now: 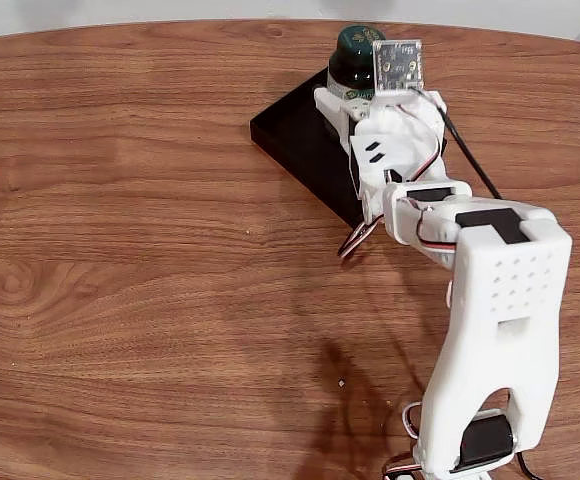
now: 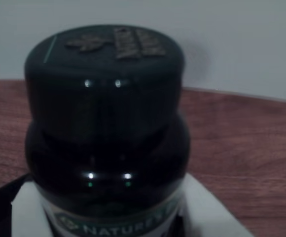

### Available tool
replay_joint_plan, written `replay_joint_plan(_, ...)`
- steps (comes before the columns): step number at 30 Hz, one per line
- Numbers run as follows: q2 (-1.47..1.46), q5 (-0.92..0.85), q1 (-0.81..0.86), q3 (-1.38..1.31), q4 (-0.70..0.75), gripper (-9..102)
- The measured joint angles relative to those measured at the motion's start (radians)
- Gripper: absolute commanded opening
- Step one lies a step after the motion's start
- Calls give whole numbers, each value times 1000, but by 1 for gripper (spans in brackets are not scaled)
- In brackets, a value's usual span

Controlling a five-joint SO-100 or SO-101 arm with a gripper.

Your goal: Pick up the pill bottle and place it in the black box.

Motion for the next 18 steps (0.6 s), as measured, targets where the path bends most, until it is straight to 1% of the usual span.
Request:
replay_joint_plan(8,-84,11,-12,-6,-135,15)
replay_joint_plan(18,-124,21,-12,-34,-179,15)
